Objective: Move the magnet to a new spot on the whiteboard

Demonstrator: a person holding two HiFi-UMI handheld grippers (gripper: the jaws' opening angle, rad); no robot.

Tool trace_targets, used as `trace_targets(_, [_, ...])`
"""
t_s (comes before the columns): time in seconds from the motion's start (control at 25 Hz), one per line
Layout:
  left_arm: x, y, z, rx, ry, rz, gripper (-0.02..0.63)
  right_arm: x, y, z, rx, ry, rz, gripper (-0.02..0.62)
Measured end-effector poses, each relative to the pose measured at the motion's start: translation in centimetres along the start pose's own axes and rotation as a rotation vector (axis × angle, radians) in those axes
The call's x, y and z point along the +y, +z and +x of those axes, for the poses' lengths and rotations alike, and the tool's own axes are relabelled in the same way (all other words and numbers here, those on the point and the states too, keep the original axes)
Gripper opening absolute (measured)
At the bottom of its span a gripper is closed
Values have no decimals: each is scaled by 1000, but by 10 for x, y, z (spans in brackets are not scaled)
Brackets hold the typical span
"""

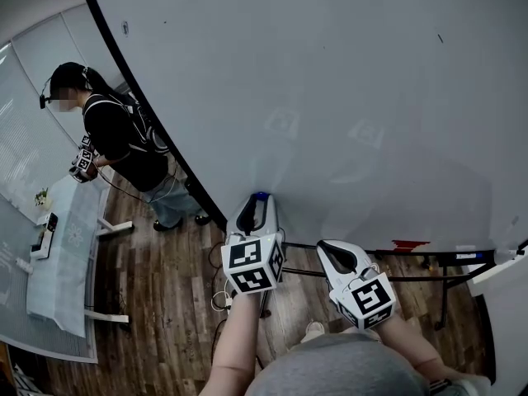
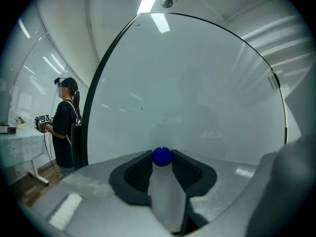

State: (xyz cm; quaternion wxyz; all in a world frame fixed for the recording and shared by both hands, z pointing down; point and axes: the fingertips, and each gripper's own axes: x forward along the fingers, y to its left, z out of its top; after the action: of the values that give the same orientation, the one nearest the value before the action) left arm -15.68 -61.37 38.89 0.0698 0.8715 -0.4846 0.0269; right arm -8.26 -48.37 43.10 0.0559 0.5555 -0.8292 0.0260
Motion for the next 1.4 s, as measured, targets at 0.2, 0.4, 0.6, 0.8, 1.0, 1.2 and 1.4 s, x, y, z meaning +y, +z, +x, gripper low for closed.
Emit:
trace_targets(0.2, [-10,3,-9,-18,-21,10,129,2,0,-8,-10,-14,2,0])
trace_targets(0.4, [-27,-5,-20,-12,-52,12,129,3,-4,-20,-17,-29,6,0])
trace_targets(0.6, [-39,-15,-44,-8,-66,9,129,11,-7,-39,-19,-47,8,0])
trace_targets(0.8, [-50,-23,-75,-3,-69,-19,129,22,-11,-63,-11,-60,8,0])
trace_targets(1.0, [-57,-34,-106,4,-65,-42,129,29,-14,-85,-5,-76,10,0])
trace_targets(1.2, [-65,-45,-138,13,-65,-57,129,41,-16,-110,-6,-86,7,0])
trace_targets(1.4, [-79,-59,-172,25,-71,-66,129,56,-21,-137,-7,-96,6,0])
